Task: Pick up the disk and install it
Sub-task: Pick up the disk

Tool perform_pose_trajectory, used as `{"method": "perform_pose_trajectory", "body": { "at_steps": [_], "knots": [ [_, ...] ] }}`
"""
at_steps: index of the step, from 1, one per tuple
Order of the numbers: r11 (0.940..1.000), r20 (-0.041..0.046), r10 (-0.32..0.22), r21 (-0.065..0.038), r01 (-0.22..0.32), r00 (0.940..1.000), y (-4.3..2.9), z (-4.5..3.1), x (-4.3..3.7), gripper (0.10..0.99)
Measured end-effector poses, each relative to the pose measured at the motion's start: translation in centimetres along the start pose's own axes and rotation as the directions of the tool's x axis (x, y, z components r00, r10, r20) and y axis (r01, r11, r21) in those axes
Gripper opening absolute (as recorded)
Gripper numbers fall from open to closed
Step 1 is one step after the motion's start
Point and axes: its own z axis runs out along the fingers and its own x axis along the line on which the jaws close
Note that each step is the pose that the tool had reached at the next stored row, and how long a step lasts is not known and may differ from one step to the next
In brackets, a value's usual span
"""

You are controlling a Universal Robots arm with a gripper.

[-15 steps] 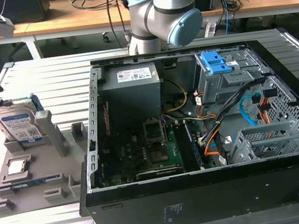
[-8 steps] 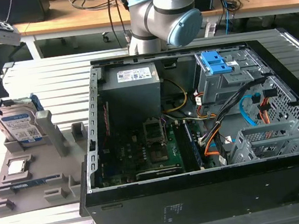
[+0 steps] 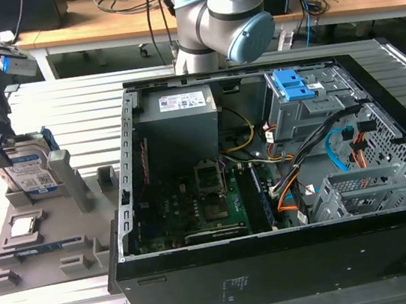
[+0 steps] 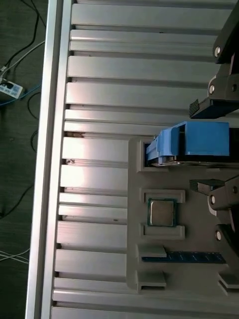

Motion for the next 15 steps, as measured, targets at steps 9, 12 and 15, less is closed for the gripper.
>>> {"method": "perform_pose_trajectory", "body": {
  "at_steps": [9,12,15],
  "knots": [
    [0.9998,-0.0026,-0.001,0.018,0.001,1.0000,0.00,0.07,0.00,0.600],
    [0.9998,-0.0026,-0.001,0.019,0.001,1.0000,0.00,0.07,0.00,0.600],
    [0.9998,-0.0027,-0.001,0.021,0.001,1.0000,0.00,0.07,0.00,0.600]
  ]
}}
